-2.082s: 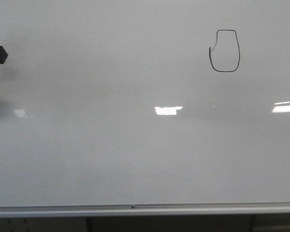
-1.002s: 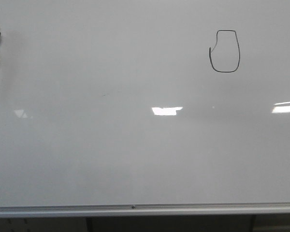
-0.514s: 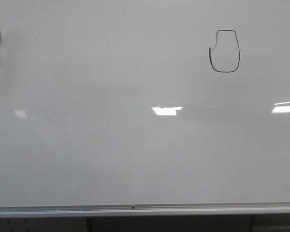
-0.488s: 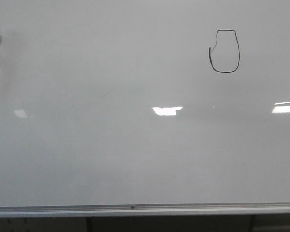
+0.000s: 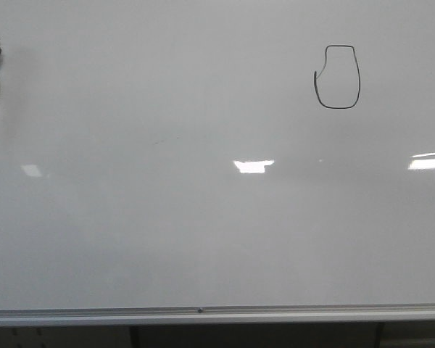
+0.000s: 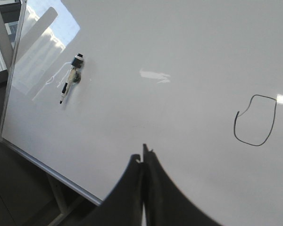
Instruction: Write number 0 on whiteboard
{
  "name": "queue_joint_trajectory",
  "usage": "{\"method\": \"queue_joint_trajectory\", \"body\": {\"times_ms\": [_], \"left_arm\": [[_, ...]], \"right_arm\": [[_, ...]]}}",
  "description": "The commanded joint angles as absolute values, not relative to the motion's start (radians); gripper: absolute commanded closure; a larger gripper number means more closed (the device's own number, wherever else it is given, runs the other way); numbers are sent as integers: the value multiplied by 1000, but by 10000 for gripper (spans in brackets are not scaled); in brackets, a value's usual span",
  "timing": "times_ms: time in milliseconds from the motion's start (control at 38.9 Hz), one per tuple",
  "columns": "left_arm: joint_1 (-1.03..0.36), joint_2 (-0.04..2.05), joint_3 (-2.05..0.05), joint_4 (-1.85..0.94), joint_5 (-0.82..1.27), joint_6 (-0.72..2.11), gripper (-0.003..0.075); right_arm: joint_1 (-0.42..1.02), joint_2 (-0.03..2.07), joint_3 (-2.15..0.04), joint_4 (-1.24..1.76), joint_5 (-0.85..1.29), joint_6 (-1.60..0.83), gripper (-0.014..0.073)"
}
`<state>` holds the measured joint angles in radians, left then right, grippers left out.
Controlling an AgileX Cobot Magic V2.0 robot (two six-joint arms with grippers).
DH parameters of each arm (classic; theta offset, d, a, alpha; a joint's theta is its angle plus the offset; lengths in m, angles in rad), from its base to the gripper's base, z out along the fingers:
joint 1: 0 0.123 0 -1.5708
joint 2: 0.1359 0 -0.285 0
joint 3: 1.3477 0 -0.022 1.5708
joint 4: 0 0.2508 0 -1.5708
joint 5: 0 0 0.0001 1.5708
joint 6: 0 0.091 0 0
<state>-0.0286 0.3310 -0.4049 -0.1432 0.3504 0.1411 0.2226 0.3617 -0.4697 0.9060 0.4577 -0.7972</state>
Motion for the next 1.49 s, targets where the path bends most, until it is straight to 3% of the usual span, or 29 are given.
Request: {"method": "queue_joint_trajectory", "body": {"times_ms": [0,308,591,1465], "left_arm": [[-31,280,-377,-130,208,138,740],[-31,-24,-141,-121,177,66,740],[-31,-24,30,-121,26,66,740],[-31,-22,27,-120,45,66,740]], "right_arm": [[221,366,-495,934,416,-806,663],[221,366,-495,934,417,-806,663],[221,367,-495,934,417,-806,663],[221,367,-495,934,416,-806,663]]}}
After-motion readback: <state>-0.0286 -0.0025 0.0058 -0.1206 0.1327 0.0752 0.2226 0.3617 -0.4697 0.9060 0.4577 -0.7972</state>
